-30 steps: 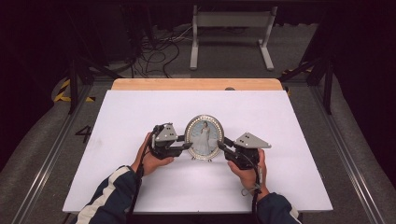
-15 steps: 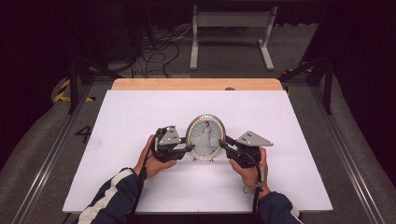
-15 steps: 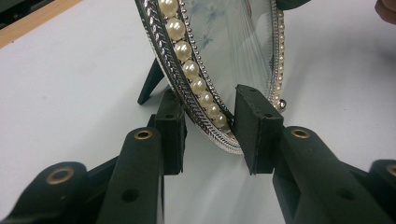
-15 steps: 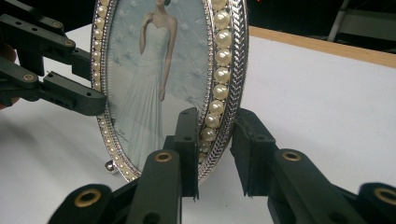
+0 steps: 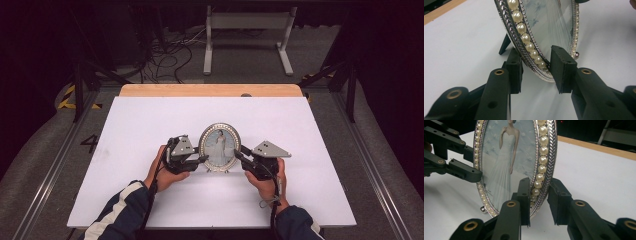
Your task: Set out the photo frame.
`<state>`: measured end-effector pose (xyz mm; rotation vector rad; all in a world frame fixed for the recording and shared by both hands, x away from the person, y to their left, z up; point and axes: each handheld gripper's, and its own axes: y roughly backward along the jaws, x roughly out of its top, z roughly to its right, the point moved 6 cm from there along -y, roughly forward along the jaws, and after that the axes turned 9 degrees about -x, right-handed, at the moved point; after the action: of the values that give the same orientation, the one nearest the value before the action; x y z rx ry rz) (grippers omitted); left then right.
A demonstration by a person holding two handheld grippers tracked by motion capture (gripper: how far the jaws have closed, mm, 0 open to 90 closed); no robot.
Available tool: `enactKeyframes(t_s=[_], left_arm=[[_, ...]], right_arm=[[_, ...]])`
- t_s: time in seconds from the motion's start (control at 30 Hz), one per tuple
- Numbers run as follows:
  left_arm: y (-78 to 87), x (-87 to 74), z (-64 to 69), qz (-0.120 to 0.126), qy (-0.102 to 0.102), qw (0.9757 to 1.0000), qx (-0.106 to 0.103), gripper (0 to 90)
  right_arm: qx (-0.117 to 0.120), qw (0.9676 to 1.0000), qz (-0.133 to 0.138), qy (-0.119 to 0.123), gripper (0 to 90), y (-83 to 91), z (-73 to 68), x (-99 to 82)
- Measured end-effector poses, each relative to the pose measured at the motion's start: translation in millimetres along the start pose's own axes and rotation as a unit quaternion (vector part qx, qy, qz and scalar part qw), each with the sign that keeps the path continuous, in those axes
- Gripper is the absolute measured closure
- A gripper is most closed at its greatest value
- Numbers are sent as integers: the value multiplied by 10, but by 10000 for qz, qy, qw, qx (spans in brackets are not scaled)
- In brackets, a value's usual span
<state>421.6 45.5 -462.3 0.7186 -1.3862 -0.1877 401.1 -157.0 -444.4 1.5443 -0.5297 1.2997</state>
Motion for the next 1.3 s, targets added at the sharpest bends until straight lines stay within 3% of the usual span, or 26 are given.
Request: enactKeyframes(t_s=[0.27, 0.57, 0.93, 1.3], left_arm=[[2, 4, 4, -31, -92, 9999, 59, 619], [31, -3, 5, -25, -176, 9998, 126, 554], [85, -14, 20, -93, -270, 9994, 183, 544], [140, -57, 27, -125, -236, 9993, 268, 506]], right_arm=[[16, 10000, 7, 55, 718, 1, -9, 2], [-30, 9996, -37, 274, 699, 1, -43, -13], [-80, 9980, -124, 610, 687, 20, -53, -24], [3, 9970, -160, 761, 643, 140, 14, -58]])
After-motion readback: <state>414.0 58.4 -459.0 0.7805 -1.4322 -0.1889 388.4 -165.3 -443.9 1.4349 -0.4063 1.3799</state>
